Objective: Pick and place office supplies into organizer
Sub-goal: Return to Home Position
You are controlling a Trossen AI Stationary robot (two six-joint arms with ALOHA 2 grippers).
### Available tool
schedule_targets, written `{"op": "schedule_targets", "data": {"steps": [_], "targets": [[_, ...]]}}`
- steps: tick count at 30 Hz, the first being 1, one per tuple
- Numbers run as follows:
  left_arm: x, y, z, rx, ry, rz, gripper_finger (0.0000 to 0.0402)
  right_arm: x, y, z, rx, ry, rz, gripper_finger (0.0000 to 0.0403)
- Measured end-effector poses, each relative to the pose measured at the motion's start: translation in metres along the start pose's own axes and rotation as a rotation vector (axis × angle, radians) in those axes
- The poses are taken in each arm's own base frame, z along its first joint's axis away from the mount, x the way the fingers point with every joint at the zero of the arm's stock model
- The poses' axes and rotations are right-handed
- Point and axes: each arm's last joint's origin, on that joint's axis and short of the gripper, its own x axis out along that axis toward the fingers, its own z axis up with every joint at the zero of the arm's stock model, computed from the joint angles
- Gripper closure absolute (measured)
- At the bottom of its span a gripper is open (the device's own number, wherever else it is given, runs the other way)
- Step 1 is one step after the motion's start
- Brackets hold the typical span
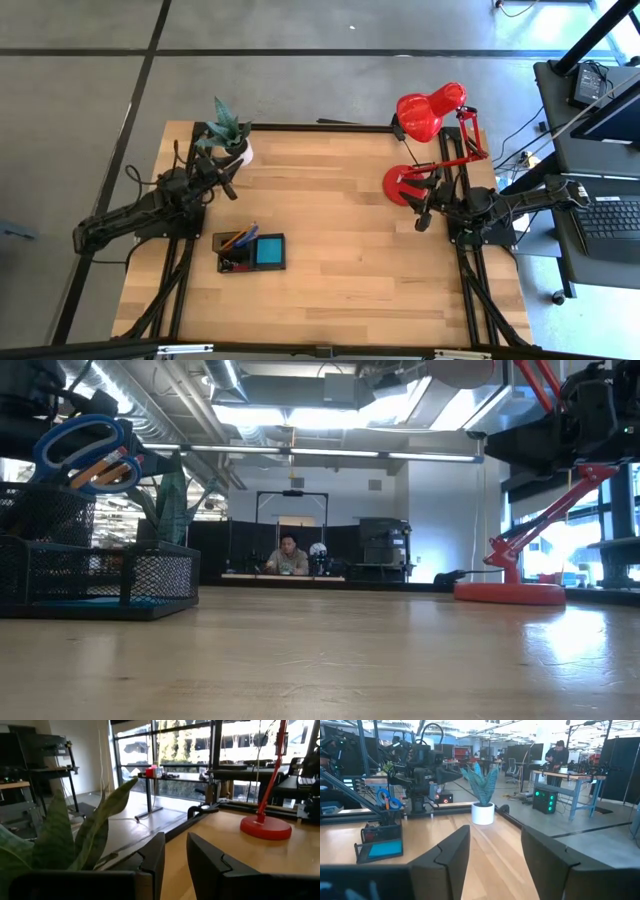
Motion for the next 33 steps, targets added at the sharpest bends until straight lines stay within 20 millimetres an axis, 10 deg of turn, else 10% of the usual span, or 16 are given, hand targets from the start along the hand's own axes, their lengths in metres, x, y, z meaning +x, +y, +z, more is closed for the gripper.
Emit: {"op": "schedule_targets", "data": {"steps": [33], "targets": [[0.001,-0.001,-0.002,-0.077,-0.021,-0.006,0.0327,-0.005,-0.036,0.000,-0.106,-0.043,0.109,0.0222]]}}
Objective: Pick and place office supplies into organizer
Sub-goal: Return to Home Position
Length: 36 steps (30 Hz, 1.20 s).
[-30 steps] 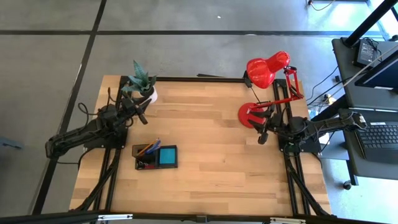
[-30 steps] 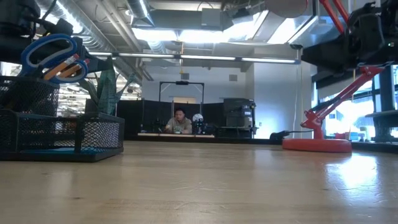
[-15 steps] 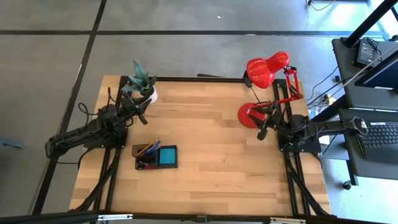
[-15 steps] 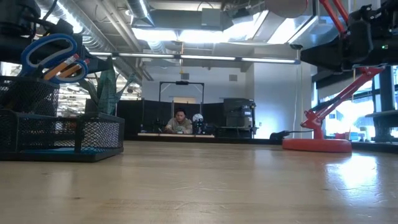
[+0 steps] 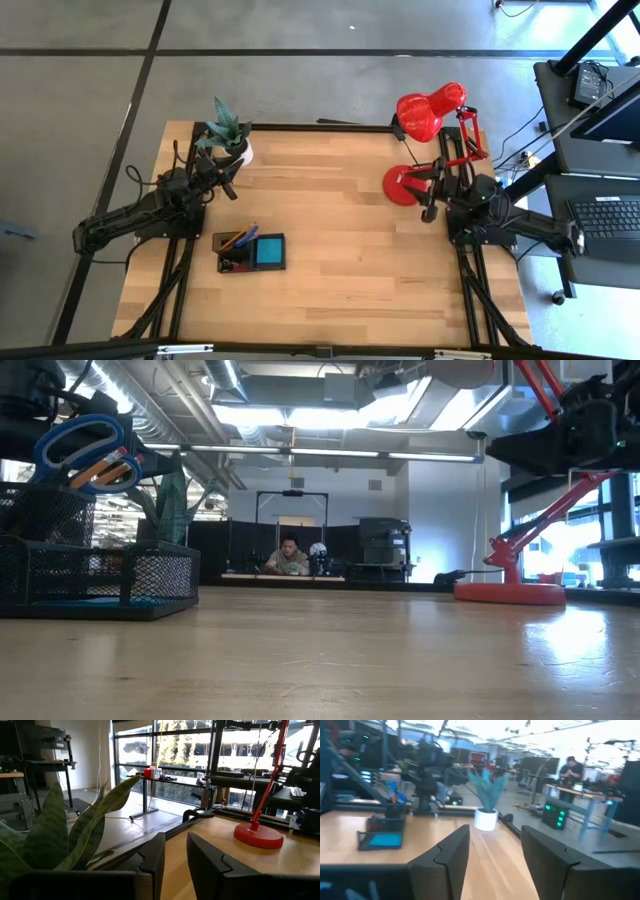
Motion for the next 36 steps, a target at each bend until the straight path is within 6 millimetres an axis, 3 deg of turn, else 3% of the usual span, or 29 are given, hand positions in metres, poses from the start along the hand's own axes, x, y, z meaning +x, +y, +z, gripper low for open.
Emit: {"op": "schedule_targets", "data": {"steps": [9,36], "targets": [[0.000,0.000,0.000,0.000,0.000,0.000,0.0327,-0.004,-0.011,-0.008,0.044,0.089,-0.187,0.0222],[0.000,0.000,0.000,0.000,0.000,0.000,0.0327,-0.003,-0.011,-0.013,0.101,0.139,-0.189,0.0222]]}}
